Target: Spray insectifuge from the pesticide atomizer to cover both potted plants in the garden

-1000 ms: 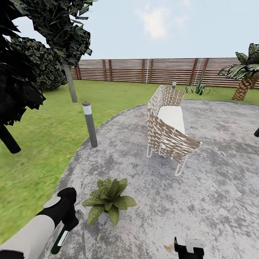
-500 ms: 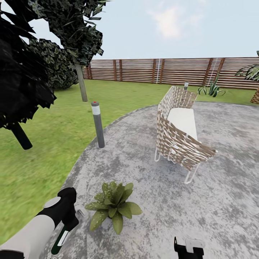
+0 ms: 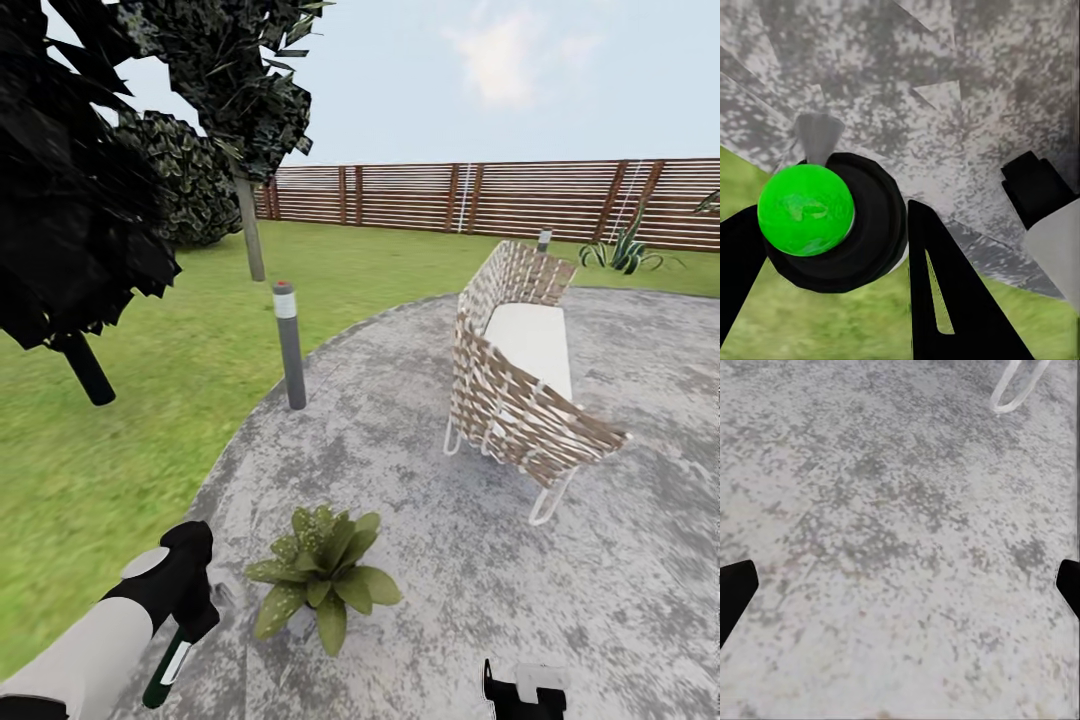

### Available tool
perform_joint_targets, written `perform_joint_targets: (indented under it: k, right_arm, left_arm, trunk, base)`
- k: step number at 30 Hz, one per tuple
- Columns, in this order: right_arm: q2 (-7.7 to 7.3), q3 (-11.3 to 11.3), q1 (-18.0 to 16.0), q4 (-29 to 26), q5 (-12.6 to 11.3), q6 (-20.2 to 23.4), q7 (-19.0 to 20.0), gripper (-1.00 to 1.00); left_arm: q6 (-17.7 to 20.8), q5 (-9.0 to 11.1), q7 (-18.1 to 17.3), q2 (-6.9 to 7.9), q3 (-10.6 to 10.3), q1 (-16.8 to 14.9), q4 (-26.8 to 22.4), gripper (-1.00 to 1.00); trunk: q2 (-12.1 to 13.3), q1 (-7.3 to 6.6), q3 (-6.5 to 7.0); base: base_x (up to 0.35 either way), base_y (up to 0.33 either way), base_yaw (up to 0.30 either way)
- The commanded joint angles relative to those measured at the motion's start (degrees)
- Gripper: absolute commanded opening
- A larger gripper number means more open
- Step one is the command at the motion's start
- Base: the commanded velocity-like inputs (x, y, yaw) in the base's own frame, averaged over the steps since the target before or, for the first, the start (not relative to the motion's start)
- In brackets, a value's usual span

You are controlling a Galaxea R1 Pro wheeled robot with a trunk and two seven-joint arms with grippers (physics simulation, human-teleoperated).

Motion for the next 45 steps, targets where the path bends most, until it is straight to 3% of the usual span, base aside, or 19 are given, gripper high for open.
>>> perform_joint_targets:
  k: [1, 11, 17, 21, 27, 38, 45]
  right_arm:
    - [-0.01, 0.5, 0.0, 0.0, -0.5, -0.1, -0.1, 1.0]
    - [0.01, 0.5, 0.0, 0.0, -0.5, 0.0, -0.1, 1.0]
    - [0.01, 0.5, 0.0, 0.0, -0.4, 0.0, -0.1, 1.0]
    - [0.01, 0.5, 0.0, 0.0, -0.4, 0.0, -0.1, 1.0]
    - [-0.01, 0.5, -0.1, 0.0, -0.4, 0.0, -0.1, 1.0]
    - [-0.14, 0.5, 0.0, 0.0, -0.4, 0.0, -0.1, 1.0]
    - [-0.08, 0.6, 0.0, 0.0, -0.4, 0.0, -0.1, 1.0]
  left_arm:
    - [0.3, -0.4, -0.6, 0.06, -0.2, -0.1, -0.1, -1.0]
    - [0.3, -0.4, -0.2, 0.07, -0.2, -0.1, -0.1, -1.0]
    - [0.5, 0.2, 4.6, 0.08, -0.2, -0.1, 0.0, -1.0]
    - [0.7, 0.4, 4.6, 0.07, 0.0, 0.0, 0.6, -1.0]
    - [0.6, 0.7, 4.5, 0.09, 3.2, 0.0, 0.8, -1.0]
    - [0.6, 0.8, 4.6, 0.03, 3.6, 0.0, 0.7, -1.0]
    - [0.6, 0.8, 4.7, 0.0, 3.7, 0.0, 0.6, -1.0]
  trunk:
    - [0.0, 0.0, -0.06]
    - [0.0, 0.0, -0.06]
    - [0.0, 0.0, -0.06]
    - [0.0, 0.0, -0.06]
    - [0.0, 0.0, -0.06]
    - [0.0, 0.0, -0.06]
    - [0.0, 0.0, -0.06]
  base:
    - [0.047, -0.263, 0.001]
    - [0.003, -0.265, 0.129]
    - [0.062, -0.107, 0.276]
    - [0.007, -0.006, 0.277]
    - [0.0, -0.005, 0.148]
    - [-0.063, -0.233, 0.006]
    - [0.0, -0.269, 0.238]
